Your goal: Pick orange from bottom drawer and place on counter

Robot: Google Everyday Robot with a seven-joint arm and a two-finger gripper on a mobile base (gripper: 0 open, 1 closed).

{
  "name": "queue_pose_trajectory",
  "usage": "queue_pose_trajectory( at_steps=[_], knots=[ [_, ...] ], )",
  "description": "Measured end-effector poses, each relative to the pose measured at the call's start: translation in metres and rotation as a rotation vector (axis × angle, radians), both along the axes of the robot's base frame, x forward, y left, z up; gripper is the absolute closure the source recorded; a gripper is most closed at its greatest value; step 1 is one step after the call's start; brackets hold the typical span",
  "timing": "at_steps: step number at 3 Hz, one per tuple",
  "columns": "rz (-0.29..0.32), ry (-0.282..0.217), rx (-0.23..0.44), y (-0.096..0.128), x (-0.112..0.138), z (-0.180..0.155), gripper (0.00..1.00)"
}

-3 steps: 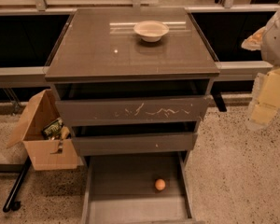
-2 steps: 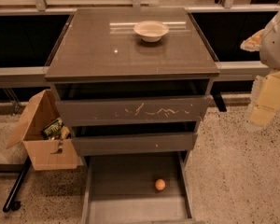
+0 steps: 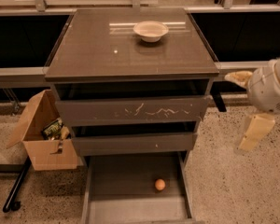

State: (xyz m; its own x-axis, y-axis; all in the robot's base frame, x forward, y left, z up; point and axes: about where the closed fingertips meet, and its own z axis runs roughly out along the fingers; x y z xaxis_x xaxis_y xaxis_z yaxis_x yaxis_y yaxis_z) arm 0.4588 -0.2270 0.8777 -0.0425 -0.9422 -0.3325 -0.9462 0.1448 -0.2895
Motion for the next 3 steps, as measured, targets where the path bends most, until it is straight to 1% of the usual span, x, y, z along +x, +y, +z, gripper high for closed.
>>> queue_pose_trajectory(
  at_steps=[1,2,3],
  knots=[
    [0.081,0.018,0.104,0.005,0.008,-0.047,0.00],
    [0.087,0.101,0.179,0.015,0.008,-0.100,0.00],
    [0.087,0.101,0.179,0.015,0.008,-0.100,0.00]
  ],
)
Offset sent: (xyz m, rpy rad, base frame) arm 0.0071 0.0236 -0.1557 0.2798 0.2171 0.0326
